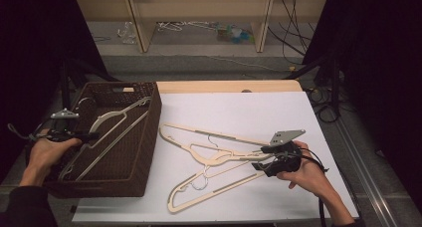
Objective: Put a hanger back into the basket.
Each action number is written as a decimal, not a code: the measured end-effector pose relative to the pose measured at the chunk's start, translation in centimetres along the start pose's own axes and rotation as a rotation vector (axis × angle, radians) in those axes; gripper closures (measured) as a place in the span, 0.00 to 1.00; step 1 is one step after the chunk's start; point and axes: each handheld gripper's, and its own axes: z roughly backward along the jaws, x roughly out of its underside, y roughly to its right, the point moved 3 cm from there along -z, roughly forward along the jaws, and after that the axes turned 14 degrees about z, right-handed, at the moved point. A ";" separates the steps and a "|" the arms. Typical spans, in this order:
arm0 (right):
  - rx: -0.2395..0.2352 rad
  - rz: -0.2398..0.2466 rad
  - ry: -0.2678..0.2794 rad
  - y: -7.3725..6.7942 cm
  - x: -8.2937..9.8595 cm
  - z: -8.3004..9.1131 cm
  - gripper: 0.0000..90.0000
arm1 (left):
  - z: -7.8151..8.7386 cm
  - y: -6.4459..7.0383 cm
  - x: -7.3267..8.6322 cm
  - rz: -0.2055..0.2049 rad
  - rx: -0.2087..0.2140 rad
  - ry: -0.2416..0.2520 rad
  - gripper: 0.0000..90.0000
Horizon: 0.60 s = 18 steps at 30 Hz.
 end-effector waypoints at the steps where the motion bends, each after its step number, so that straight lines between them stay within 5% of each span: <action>1: 0.000 0.000 0.000 0.0 0.0 0.0 0.38 | 0.0 0.0 0.0 0.000 0.000 0.000 0.74; 4: -0.016 -0.011 -0.015 -0.2 0.1 -0.3 0.38 | 0.5 -0.1 0.2 0.015 -0.025 0.041 0.62; 5: -0.013 -0.006 -0.015 -0.1 0.1 -0.3 0.38 | 0.8 -0.4 0.0 -0.001 -0.073 0.083 0.62; 7: -0.009 0.010 -0.012 0.0 0.2 -0.4 0.38 | 1.5 -0.3 0.0 0.034 -0.104 0.096 0.55; 12: -0.008 0.019 -0.008 0.1 0.2 -0.5 0.38 | 3.2 1.1 -0.2 0.072 -0.073 0.155 0.46; 18: -0.005 0.005 -0.010 -0.1 0.2 -0.4 0.38 | 4.4 5.4 0.5 0.073 0.049 0.236 0.43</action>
